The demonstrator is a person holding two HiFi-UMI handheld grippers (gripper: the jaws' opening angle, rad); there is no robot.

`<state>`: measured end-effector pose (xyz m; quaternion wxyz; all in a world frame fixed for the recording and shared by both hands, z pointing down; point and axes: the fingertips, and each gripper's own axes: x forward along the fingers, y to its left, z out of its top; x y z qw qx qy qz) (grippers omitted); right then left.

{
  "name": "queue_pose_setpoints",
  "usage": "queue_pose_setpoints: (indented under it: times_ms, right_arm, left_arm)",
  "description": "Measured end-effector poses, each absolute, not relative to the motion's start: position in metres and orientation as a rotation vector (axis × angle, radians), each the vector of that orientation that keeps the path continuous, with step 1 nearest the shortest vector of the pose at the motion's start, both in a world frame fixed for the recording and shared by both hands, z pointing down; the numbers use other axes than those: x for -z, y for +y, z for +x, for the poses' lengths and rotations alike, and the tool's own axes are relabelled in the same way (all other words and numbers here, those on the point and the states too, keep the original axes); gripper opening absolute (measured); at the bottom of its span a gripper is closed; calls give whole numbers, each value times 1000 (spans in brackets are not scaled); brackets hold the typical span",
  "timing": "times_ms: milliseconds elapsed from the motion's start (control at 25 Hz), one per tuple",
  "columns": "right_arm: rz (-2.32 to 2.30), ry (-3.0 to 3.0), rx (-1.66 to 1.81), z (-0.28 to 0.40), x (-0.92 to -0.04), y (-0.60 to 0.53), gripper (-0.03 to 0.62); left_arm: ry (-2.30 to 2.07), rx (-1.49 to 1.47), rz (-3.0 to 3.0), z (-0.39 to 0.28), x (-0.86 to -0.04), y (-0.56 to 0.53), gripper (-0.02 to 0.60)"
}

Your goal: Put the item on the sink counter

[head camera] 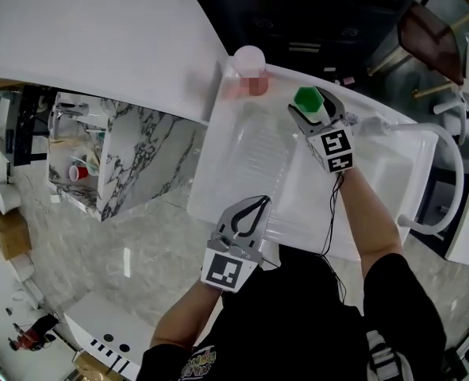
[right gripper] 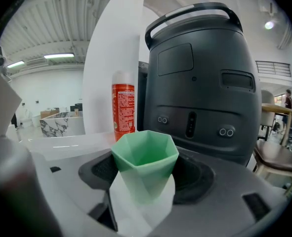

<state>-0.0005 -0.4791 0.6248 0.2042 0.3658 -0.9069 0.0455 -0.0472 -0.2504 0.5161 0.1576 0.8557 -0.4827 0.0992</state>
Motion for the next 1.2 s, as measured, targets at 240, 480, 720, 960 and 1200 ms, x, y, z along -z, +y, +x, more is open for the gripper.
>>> queue_pose_setpoints:
  times_ms: [240, 480, 720, 960, 1200]
  right_arm:
    - [1028, -2549, -137, -2, -627, -481, 370]
    - [1033, -2557, -160, -3, -628, -480, 376]
    - [1064, -2551, -173, 0, -626, -479, 407]
    - [1130, -2547, -178, 9, -614, -469, 411]
    - [1218, -2529, -180, 23, -590, -437, 411]
  left_arm:
    - [-1381, -295, 2430, -46, -522, -249, 14]
    - [-1379, -282, 2429, -45, -519, -248, 14]
    - [-1378, -273, 2423, -51, -519, -244, 14]
    - [-1367, -250, 2447, -54, -515, -237, 14]
    - [-1339, -217, 2482, -63, -504, -222, 14]
